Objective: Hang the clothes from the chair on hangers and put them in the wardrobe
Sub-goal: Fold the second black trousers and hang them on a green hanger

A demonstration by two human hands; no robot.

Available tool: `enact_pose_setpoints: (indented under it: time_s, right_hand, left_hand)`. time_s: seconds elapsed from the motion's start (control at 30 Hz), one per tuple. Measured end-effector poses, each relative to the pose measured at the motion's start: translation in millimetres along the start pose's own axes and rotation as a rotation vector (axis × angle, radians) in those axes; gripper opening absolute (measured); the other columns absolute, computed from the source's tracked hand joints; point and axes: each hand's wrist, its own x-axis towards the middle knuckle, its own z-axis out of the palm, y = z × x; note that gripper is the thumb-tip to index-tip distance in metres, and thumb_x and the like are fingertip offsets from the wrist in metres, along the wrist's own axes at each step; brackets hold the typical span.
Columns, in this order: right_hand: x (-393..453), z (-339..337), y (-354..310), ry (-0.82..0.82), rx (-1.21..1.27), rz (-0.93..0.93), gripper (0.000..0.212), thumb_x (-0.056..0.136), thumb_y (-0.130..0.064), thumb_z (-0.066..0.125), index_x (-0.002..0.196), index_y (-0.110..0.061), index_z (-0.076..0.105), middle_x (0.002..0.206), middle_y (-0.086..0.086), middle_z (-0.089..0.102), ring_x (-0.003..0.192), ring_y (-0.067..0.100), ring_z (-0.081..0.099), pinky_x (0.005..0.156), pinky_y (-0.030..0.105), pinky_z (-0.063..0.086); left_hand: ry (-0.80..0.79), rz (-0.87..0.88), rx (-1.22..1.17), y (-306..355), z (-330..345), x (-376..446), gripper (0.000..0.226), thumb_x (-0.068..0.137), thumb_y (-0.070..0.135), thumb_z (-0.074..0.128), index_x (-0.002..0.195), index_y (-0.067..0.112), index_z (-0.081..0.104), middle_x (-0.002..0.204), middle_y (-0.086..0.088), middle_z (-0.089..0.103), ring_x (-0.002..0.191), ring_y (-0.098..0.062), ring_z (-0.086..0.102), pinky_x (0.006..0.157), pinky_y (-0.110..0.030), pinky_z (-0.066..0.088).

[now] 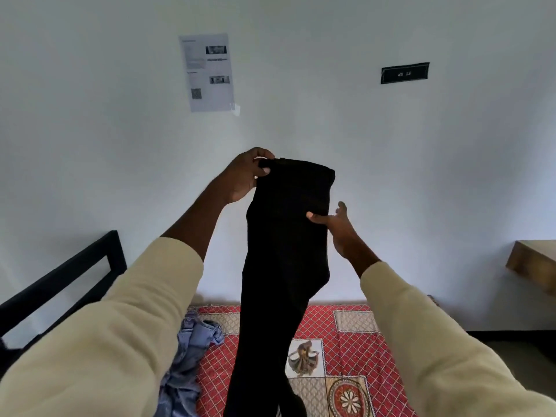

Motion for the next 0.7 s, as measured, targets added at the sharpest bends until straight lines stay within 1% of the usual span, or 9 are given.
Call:
enact_pose_setpoints:
  time_s: [0.07,0.13,0.2,0.3,0.4,0.47,0.57,0.63,0.7]
  right_hand:
    - [6.5,2.4,-9.1,-0.222,0.094,0.018,0.071,0.079,-0.012,0.078,0.142,-0.011,0.045,0.136,0.005,0.058,0.124,0.027,0.057,0.095,0.033,0.051]
    - [7.0,8.2,-19.6,-0.305,0.137,0.016,0.054,0.082,-0.01,0.074,0.133,-0.008,0.055,0.131,0.012,0.063,0.118,0.029,0.062,0.097,0.039,0.052]
    - [10.9,12.7,-30.0,-0.339,0.137,-0.014,0.049,0.084,-0.011,0.072,0.131,-0.01,0.057,0.127,0.011,0.066,0.115,0.028,0.064,0.098,0.041,0.052]
    - [18.4,24.8,-45.0,-0.238,-0.054,-0.107,0.039,0.086,-0.012,0.073,0.124,-0.011,0.064,0.114,0.007,0.072,0.109,0.027,0.067,0.094,0.04,0.055]
    - [25.8,42.7,-59.6,-0.129,-0.203,-0.185,0.033,0.084,-0.012,0.075,0.116,-0.012,0.069,0.104,0.004,0.074,0.098,0.022,0.071,0.092,0.041,0.056]
    - [27.6,53.1,-69.6,-0.128,-0.255,-0.223,0.03,0.083,-0.012,0.075,0.112,-0.013,0.07,0.102,0.005,0.075,0.095,0.022,0.072,0.091,0.042,0.056]
    - [26.3,64.0,-83.9,-0.157,-0.384,-0.3,0.026,0.082,-0.013,0.075,0.108,-0.014,0.071,0.098,0.005,0.075,0.092,0.022,0.071,0.086,0.035,0.057]
    - [23.7,69.6,-89.0,-0.177,-0.456,-0.326,0.026,0.081,-0.017,0.077,0.106,-0.014,0.07,0.097,0.006,0.074,0.092,0.022,0.071,0.083,0.034,0.056]
    - [22.9,68.7,-88.9,-0.165,-0.453,-0.326,0.031,0.078,-0.019,0.08,0.106,-0.01,0.068,0.099,0.009,0.073,0.092,0.023,0.071,0.084,0.037,0.056]
  left_hand:
    - [-0.051,0.013,-0.055,1.0,-7.6,-1.2,0.035,0.094,-0.014,0.046,0.108,0.015,0.058,0.105,-0.009,0.062,0.088,-0.016,0.061,0.079,-0.028,0.052]
    - [-0.077,0.019,-0.058,3.4,-19.8,-2.8,0.036,0.094,-0.014,0.046,0.112,0.015,0.058,0.105,-0.007,0.063,0.089,-0.014,0.062,0.079,-0.027,0.053]
    - [-0.042,0.005,-0.019,7.6,-34.8,-6.1,0.035,0.094,-0.013,0.047,0.111,0.016,0.059,0.104,-0.005,0.065,0.091,-0.014,0.063,0.079,-0.026,0.054]
    - [0.074,-0.074,0.218,11.6,-50.8,-4.8,0.034,0.092,-0.012,0.052,0.111,0.016,0.06,0.104,-0.007,0.064,0.096,-0.019,0.06,0.081,-0.028,0.054]
    - [0.14,-0.196,0.541,21.9,-52.6,1.1,0.043,0.081,-0.007,0.06,0.115,0.02,0.06,0.107,-0.013,0.063,0.097,-0.025,0.058,0.083,-0.037,0.052]
    - [0.028,-0.246,0.702,36.4,-47.1,2.5,0.056,0.069,0.017,0.074,0.122,0.027,0.059,0.113,-0.006,0.064,0.101,-0.024,0.061,0.081,-0.033,0.051]
    - [-0.16,-0.189,0.935,57.1,-26.7,6.2,0.064,0.063,0.052,0.084,0.119,0.035,0.059,0.112,0.008,0.066,0.1,-0.014,0.064,0.082,-0.031,0.052]
    - [-0.145,-0.134,1.005,60.2,-12.4,10.1,0.055,0.064,0.053,0.084,0.112,0.037,0.062,0.109,0.01,0.067,0.1,-0.013,0.064,0.086,-0.034,0.051]
    - [-0.098,-0.126,0.998,60.7,-3.7,11.3,0.039,0.072,0.049,0.081,0.104,0.029,0.071,0.097,0.006,0.072,0.091,-0.015,0.068,0.082,-0.033,0.053]
